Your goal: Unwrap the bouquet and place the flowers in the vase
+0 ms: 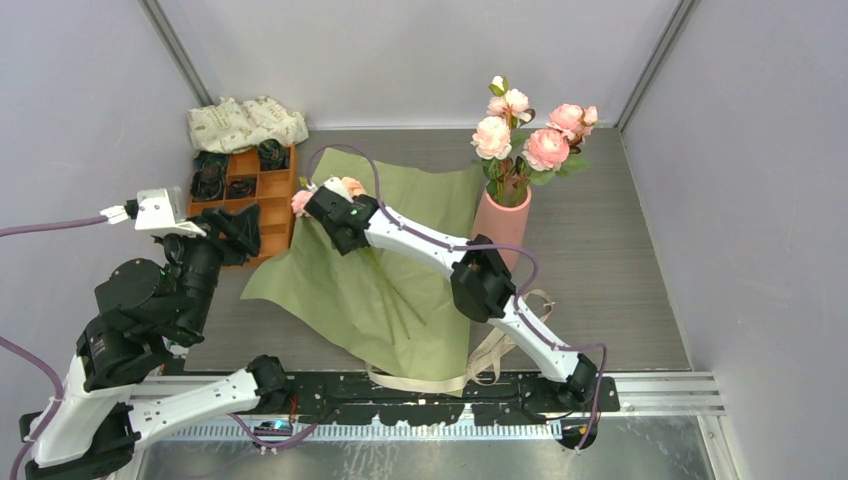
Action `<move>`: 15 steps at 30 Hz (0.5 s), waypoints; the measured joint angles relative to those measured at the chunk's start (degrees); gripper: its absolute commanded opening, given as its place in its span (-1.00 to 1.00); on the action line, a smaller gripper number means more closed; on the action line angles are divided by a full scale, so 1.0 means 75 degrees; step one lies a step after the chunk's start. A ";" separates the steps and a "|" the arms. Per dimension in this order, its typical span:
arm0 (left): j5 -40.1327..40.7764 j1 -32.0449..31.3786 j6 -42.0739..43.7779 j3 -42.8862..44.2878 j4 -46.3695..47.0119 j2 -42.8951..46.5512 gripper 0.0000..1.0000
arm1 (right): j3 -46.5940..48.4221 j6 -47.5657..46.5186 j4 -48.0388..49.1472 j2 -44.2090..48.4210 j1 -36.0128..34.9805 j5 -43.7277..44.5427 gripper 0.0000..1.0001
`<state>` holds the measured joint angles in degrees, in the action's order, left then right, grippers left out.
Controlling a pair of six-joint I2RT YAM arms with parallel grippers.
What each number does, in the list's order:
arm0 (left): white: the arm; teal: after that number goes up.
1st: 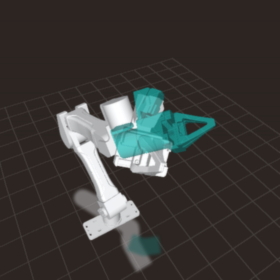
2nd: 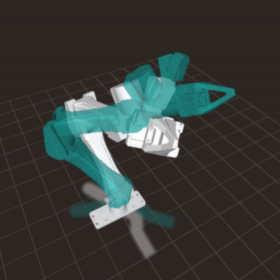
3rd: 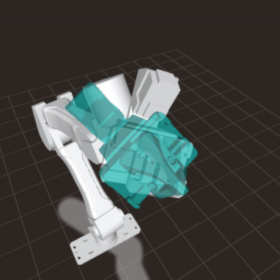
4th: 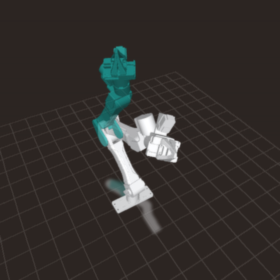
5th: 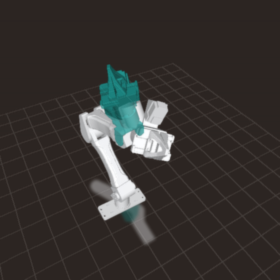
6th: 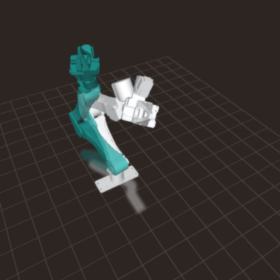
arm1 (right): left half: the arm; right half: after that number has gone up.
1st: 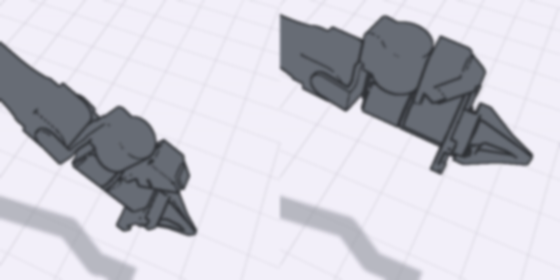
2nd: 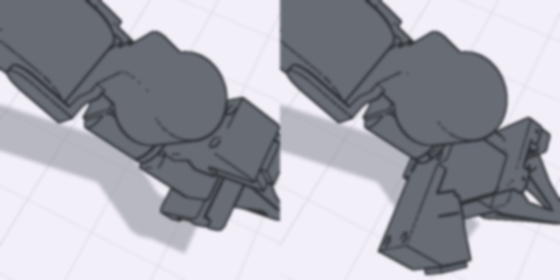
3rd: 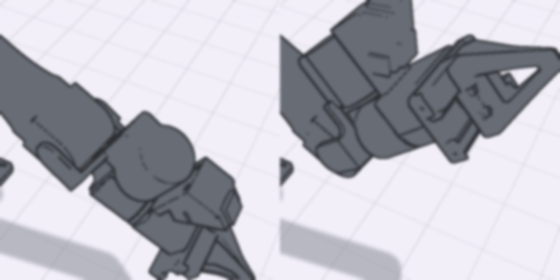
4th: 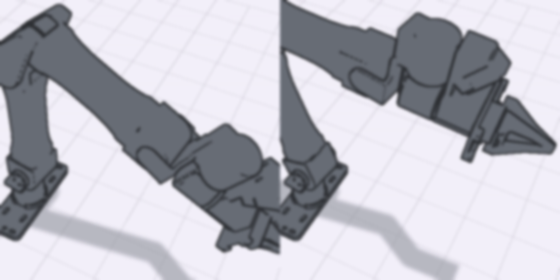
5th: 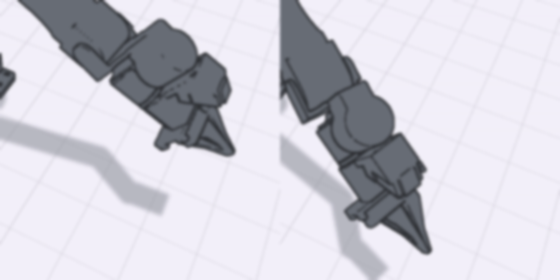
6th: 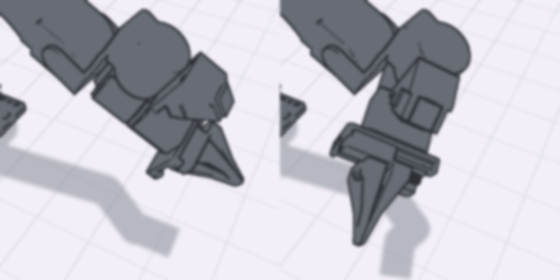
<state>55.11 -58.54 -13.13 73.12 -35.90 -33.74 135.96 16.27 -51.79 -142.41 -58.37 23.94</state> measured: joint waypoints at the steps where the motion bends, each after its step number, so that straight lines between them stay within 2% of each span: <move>1: 0.0003 0.0000 0.0009 0.0000 0.0003 0.0003 0.11 | 0.0041 -0.0012 0.0006 -0.0052 -0.0012 -0.0035 0.14; 10: 0.0099 0.0000 0.0044 -0.0067 0.0017 0.0000 0.11 | 0.0061 -0.0073 0.0131 -0.0455 -0.0090 -0.0376 0.13; 12: 0.0111 0.0000 0.0047 -0.0082 0.0017 0.0003 0.11 | 0.0061 -0.0111 0.0163 -0.0507 -0.0087 -0.0411 0.09; 15: 0.0117 0.0000 0.0047 -0.0096 0.0023 0.0003 0.11 | 0.0061 -0.0143 0.0213 -0.0568 -0.0067 -0.0443 -0.08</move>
<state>55.99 -58.54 -12.78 72.40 -35.73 -33.71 136.42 15.20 -50.19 -146.67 -58.87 20.62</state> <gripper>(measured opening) 0.554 0.534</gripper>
